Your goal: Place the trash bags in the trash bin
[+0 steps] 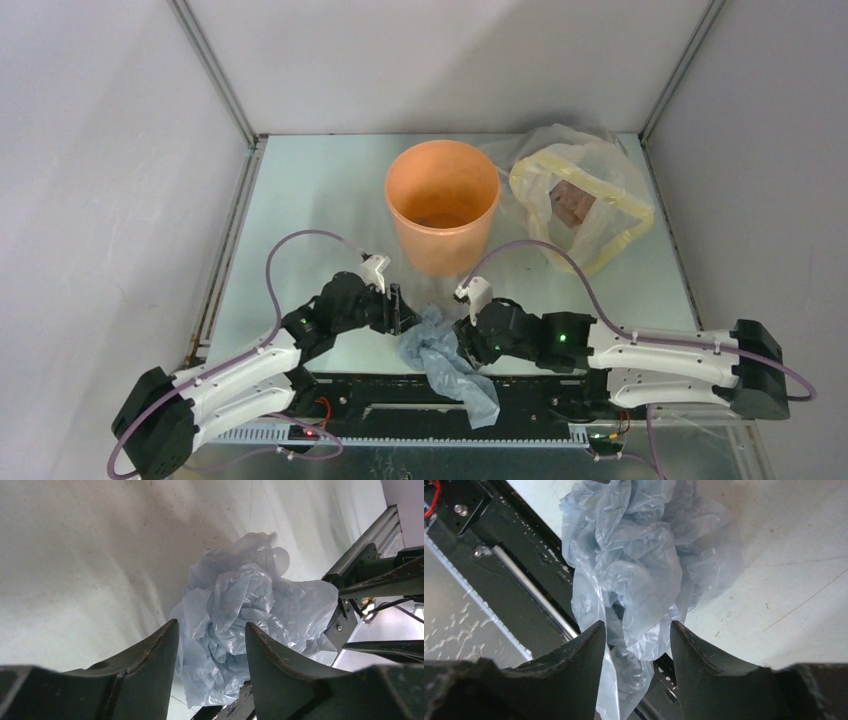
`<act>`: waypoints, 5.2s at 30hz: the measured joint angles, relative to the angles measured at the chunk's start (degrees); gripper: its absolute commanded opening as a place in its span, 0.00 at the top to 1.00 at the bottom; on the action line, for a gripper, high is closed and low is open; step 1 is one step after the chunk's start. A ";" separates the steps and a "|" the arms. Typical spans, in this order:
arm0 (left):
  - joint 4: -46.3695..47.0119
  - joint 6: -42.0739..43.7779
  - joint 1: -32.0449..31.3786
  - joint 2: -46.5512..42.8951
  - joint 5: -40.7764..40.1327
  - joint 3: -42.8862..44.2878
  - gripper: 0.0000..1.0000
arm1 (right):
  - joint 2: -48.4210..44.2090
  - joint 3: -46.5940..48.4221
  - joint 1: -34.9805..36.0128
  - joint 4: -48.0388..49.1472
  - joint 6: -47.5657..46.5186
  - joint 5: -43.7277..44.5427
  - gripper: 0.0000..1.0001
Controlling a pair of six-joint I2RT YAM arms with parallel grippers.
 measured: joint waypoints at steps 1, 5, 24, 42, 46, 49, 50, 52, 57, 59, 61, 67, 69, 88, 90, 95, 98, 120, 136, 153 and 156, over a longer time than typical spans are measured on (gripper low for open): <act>0.39 -0.02 0.00 0.28 0.20 -0.17 0.46 | 0.92 0.00 0.00 0.66 0.09 0.37 0.50; 1.51 -0.09 -0.11 0.85 0.48 -1.07 0.54 | 3.85 -0.09 0.00 2.89 0.46 1.18 0.59; 1.86 -2.62 -0.24 4.00 -7.87 -1.64 1.00 | 10.16 -0.09 -3.34 7.02 4.42 8.33 1.00; 2.95 -4.09 13.64 10.03 -11.32 5.27 1.00 | 15.96 0.66 -30.29 22.40 -1.11 -3.61 1.00; 5.55 -4.11 17.75 15.26 -9.79 7.76 1.00 | 21.90 3.69 -33.33 25.24 -1.09 -6.40 1.00; 6.58 -4.11 20.28 18.58 -8.09 9.90 1.00 | 26.18 7.39 -35.23 27.19 -1.03 -8.39 1.00; 6.84 -4.11 20.87 19.23 -7.76 10.54 1.00 | 27.45 8.79 -35.85 27.58 -0.96 -8.83 1.00; 7.08 -4.07 21.77 20.15 -7.45 11.82 1.00 | 29.88 11.54 -37.05 28.76 -0.59 -10.03 1.00; 8.48 -3.65 24.85 24.87 -6.82 17.29 1.00 | 38.25 19.41 -40.35 31.76 1.05 -14.29 1.00; 8.90 -3.41 26.32 26.27 -7.02 19.08 1.00 | 43.23 24.46 -41.24 31.32 1.46 -15.50 1.00; 8.92 -3.04 27.82 27.15 -7.06 20.57 1.00 | 48.41 30.99 -41.88 30.49 1.64 -16.26 1.00; 8.44 -2.38 32.39 30.51 -6.56 26.45 1.00 | 57.05 45.94 -42.60 28.94 2.25 -18.78 1.00; 7.98 -2.32 33.55 30.77 -4.79 27.71 1.00 | 56.35 46.36 -42.64 28.61 2.16 -18.99 1.00; 1.79 -6.10 33.73 -2.10 -5.46 2.29 1.00 | 18.97 28.92 -48.37 8.59 -1.86 -17.53 0.95; -0.11 -6.10 33.73 -3.67 -5.95 2.12 1.00 | 17.27 28.81 -50.18 6.88 -2.10 -17.25 0.95; -3.34 -6.23 33.81 -7.26 -6.88 2.12 1.00 | 15.06 28.65 -54.38 4.44 -2.16 -16.65 0.94; -4.07 -7.10 33.92 -9.55 -7.06 2.01 1.00 | 14.03 28.57 -56.83 3.37 -2.14 -15.93 0.95; -2.01 -1.14 24.02 -20.87 -3.06 2.01 0.33 | 6.05 28.13 -51.87 -3.56 0.02 -35.21 0.92; -0.72 2.97 20.98 -12.11 -1.73 2.03 0.30 | 15.37 27.08 -49.94 -6.25 -11.23 -25.53 0.30; 3.23 5.49 18.05 3.41 -5.92 9.94 0.37 | 27.10 29.03 -33.70 0.35 -24.39 -15.34 0.35; 2.78 5.44 18.05 6.03 -7.48 11.10 0.37 | 32.11 31.56 -31.52 0.35 -25.55 -11.96 0.36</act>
